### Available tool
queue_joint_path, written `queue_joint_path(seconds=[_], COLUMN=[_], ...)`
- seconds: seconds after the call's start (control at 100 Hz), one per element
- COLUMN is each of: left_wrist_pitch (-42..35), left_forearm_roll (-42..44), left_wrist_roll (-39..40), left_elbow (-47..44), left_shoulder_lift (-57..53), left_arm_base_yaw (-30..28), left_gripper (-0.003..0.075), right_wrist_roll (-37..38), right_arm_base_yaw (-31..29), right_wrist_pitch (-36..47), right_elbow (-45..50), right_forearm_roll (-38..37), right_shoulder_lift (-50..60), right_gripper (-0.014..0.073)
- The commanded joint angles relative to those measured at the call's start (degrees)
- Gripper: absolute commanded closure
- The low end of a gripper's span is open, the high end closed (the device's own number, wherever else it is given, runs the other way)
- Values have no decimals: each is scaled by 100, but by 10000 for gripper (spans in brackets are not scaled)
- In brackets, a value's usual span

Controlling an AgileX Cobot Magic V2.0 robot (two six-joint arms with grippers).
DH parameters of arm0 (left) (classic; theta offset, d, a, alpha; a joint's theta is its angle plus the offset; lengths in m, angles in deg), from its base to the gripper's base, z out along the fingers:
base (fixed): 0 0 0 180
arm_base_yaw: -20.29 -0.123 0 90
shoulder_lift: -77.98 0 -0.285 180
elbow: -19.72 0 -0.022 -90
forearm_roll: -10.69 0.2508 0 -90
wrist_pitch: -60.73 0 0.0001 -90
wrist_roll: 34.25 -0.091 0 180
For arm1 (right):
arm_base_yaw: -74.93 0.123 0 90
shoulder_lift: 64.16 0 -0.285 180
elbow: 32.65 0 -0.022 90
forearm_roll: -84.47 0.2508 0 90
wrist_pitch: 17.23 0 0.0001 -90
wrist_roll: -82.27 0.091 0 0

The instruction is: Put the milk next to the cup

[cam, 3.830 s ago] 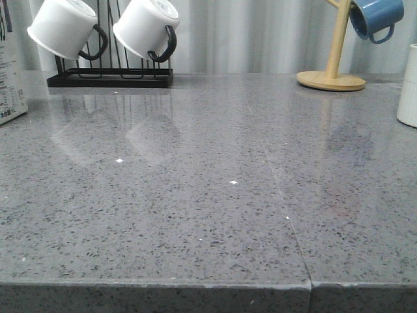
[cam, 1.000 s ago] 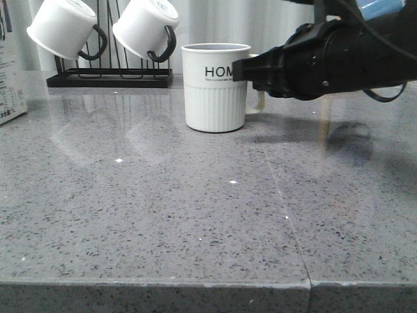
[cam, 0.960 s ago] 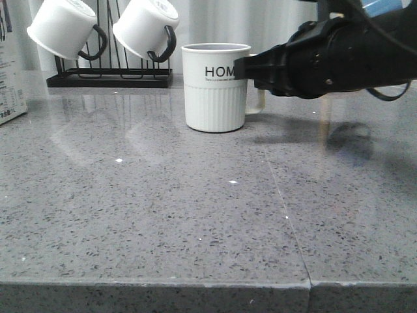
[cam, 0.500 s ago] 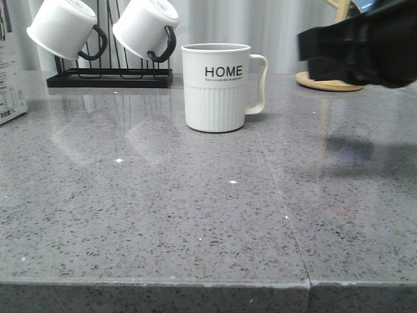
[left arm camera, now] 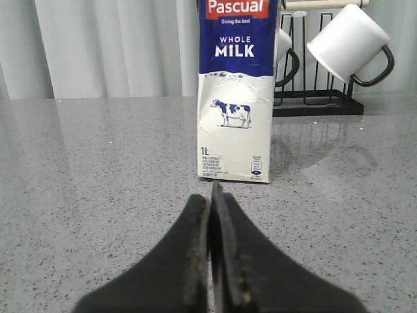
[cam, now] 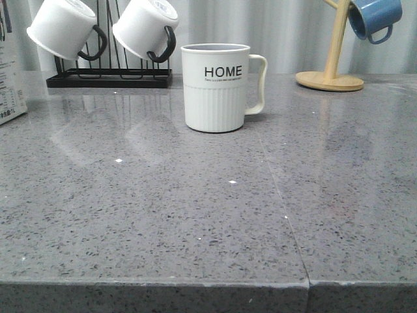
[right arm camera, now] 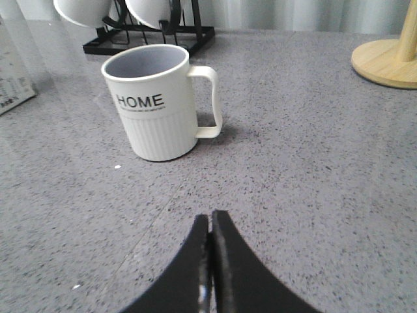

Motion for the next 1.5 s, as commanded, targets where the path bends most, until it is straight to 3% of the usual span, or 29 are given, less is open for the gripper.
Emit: queue_joint_path(seconds=[0.0, 0.25, 0.44, 0.64, 0.83, 0.91, 1.08, 1.15, 1.23, 1.49], left_wrist_pitch=[-516, -811, -294, 541, 632, 571, -62, -533, -913, -969], left_forearm_roll=[-21, -51, -15, -15, -1, -1, -128, -141, -363, -416], left_wrist_roll=[19, 19, 19, 19, 19, 19, 19, 19, 19, 19], left_elbow=[-343, -287, 534, 1791, 2649, 2883, 3215, 3256, 3337, 3812], left_shoulder_lift=[-162, -162, 103, 1239, 2693, 3243, 4219, 4541, 4855, 5698], left_arm_base_yaw=[-5, -16, -16, -16, -16, -16, -16, -16, -16, 379], left_gripper=[741, 741, 741, 741, 730, 633, 163, 56, 34, 41], right_wrist_roll=[13, 13, 13, 13, 13, 13, 13, 13, 13, 13], right_arm_base_yaw=[10, 10, 10, 10, 10, 10, 10, 10, 10, 10], right_wrist_pitch=[-168, -766, -761, -761, -761, -761, -761, -761, -761, -761], right_elbow=[-119, -119, -119, -119, -119, -119, -119, -119, -119, -119], right_forearm_roll=[-64, -64, -64, -64, -64, -64, -64, -64, -64, -64], right_shoulder_lift=[596, 1497, 1502, 1502, 1502, 1502, 1502, 1502, 1502, 1502], right_gripper=[659, 659, 659, 659, 659, 659, 659, 659, 659, 659])
